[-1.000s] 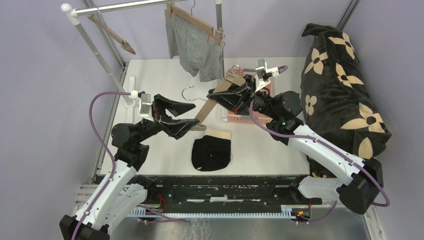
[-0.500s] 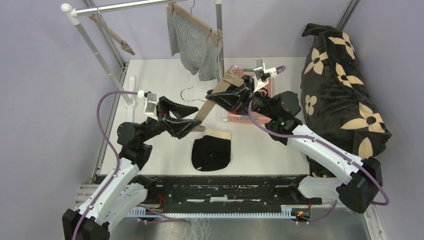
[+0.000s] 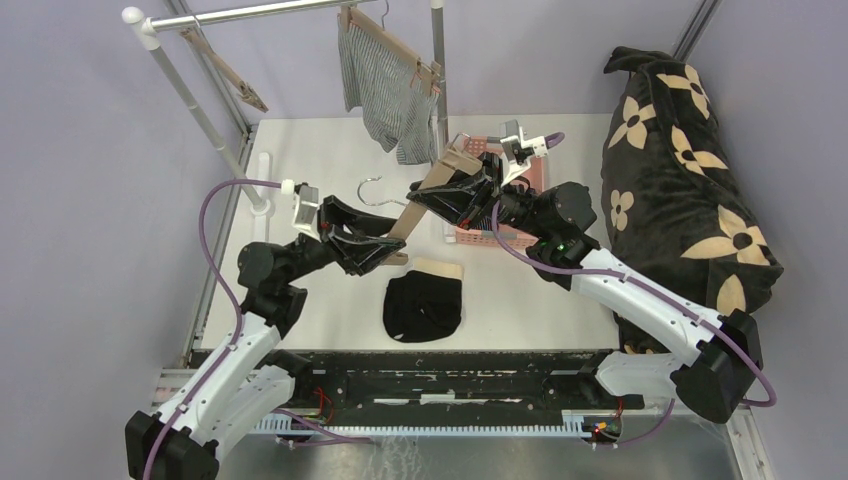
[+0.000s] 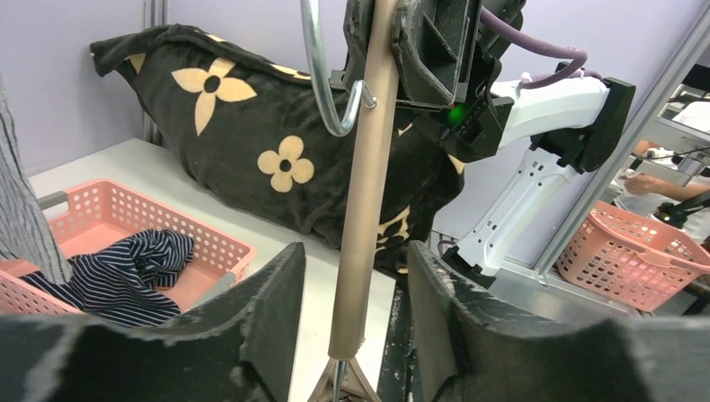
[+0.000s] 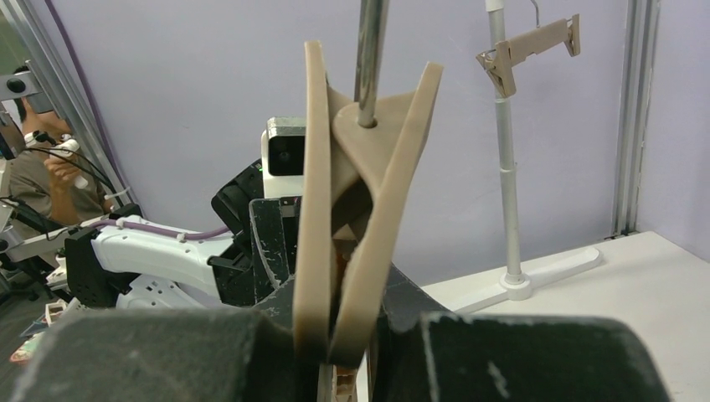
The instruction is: Remove the underwear clipped to the hanger
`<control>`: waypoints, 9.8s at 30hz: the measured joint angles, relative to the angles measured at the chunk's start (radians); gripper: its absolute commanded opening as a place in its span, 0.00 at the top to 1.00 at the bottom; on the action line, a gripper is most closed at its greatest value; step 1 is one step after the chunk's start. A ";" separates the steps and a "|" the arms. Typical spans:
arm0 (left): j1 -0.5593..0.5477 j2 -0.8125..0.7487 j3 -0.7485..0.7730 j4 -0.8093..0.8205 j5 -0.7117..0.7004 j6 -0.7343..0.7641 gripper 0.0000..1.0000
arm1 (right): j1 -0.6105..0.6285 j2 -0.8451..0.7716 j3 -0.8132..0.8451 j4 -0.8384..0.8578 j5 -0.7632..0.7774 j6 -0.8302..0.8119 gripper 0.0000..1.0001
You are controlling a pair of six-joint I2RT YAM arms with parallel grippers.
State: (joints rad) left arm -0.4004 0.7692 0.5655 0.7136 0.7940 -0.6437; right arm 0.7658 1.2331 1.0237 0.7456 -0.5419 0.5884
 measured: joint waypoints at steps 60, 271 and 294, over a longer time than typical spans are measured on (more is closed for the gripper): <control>-0.027 0.149 0.938 -1.662 -0.874 0.469 0.97 | 0.238 -0.183 -0.220 -0.766 0.578 -0.333 0.00; 0.014 0.941 1.668 -1.226 -0.887 0.618 0.27 | -0.316 -0.098 -0.071 -0.897 0.680 -0.475 0.56; 0.014 1.028 1.668 -1.237 -0.888 0.627 0.89 | -0.296 -0.159 -0.101 -0.927 0.674 -0.482 0.57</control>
State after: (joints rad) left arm -0.3859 1.7969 2.2337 -0.5232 -0.0940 -0.0166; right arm 0.4698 1.0740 0.9230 -0.1818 0.1326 0.1066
